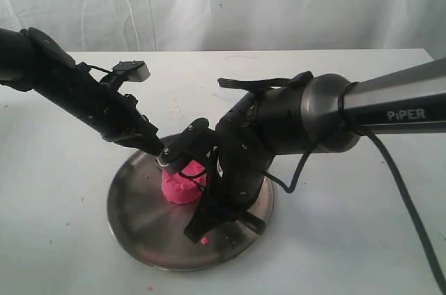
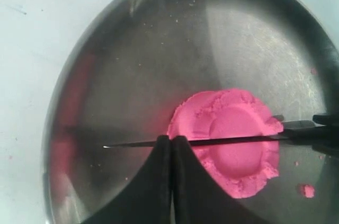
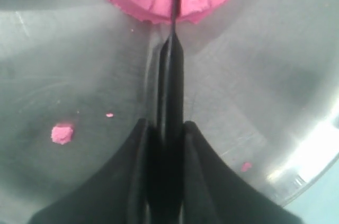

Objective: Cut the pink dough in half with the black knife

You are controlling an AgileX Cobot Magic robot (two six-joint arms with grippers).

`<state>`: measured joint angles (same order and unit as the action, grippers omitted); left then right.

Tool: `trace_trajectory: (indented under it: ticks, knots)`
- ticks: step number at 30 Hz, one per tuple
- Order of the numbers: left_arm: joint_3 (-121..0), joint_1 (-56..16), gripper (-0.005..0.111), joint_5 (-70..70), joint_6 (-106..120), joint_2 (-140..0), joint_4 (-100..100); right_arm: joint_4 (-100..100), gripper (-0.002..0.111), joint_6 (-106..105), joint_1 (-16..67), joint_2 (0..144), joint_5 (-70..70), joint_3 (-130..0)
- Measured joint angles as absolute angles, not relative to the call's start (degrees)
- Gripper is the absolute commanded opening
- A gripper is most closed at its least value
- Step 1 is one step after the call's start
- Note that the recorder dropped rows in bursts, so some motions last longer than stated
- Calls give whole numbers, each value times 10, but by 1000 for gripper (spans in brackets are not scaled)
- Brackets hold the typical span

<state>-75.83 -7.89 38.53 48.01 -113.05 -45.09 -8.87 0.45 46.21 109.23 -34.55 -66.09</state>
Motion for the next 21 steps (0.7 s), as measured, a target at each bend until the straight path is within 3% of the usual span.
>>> trace_trajectory:
  ticks: [16, 21]
  knots:
    - [-758, -79, 0, 381, 480, -1131, -451, -89, 7, 4, 462, 1096, -347, -661]
    - [-758, -79, 0, 381, 480, -1132, -451, -89, 7, -5, 462, 1097, -406, -693]
